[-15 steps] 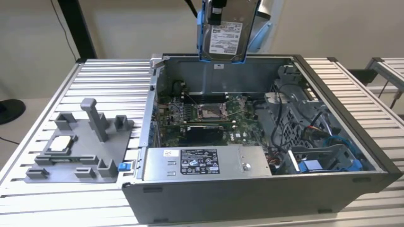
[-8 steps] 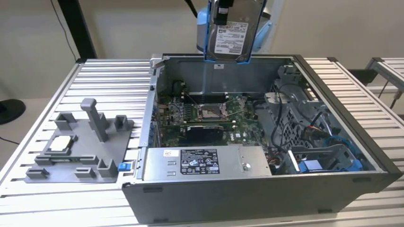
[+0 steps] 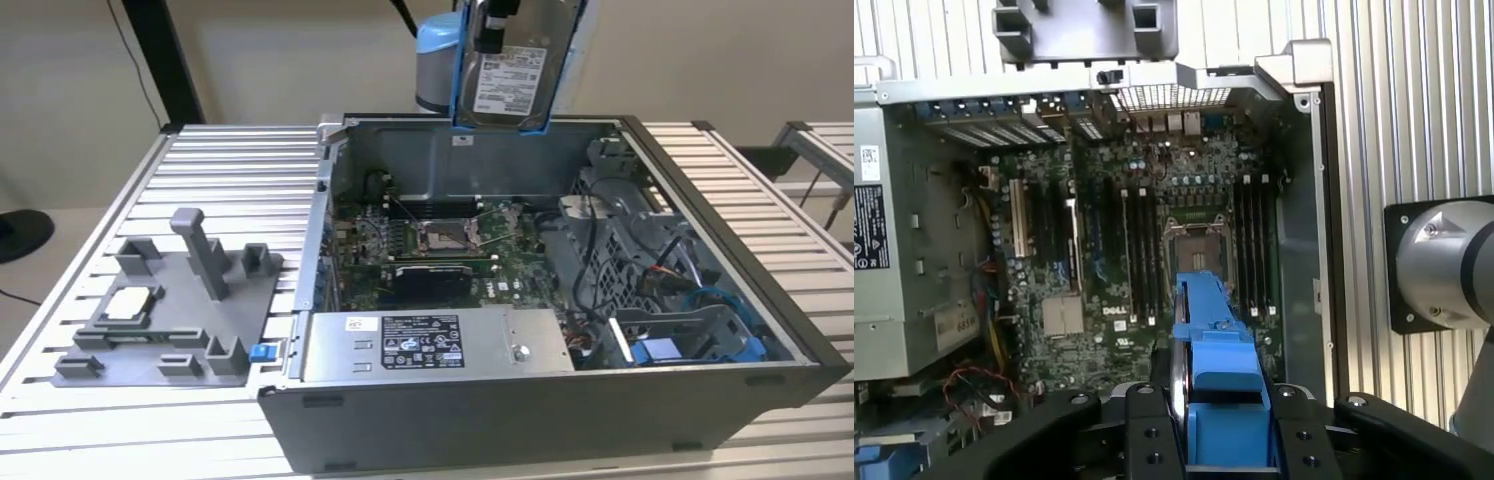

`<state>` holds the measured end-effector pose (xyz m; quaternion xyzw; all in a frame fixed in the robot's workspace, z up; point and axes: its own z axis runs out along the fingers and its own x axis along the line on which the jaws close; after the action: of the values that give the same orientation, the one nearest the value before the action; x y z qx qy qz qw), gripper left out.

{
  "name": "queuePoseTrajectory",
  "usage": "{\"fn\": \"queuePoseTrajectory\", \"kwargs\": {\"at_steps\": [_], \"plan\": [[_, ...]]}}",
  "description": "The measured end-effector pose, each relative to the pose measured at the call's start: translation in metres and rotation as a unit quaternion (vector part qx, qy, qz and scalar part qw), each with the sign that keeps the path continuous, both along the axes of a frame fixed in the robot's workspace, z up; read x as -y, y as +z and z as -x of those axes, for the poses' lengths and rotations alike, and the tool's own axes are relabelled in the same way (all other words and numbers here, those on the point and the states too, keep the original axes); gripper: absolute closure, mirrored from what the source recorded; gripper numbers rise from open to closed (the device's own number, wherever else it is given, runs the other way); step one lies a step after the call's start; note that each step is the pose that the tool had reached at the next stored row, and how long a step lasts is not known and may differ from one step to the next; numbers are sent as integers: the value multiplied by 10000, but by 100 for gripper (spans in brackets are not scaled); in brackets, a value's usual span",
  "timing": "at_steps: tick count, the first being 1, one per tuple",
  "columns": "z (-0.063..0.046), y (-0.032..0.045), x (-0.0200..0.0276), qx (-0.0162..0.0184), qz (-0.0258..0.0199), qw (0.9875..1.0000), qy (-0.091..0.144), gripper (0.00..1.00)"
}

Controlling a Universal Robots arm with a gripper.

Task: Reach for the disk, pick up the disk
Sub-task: 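Pick up the disk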

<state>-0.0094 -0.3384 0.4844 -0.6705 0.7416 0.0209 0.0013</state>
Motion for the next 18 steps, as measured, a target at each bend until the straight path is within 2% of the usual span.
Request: {"fn": "queuePoseTrajectory", "kwargs": {"at_steps": [18], "plan": [[-543,0,0,0,0,10000,0,100]]}}
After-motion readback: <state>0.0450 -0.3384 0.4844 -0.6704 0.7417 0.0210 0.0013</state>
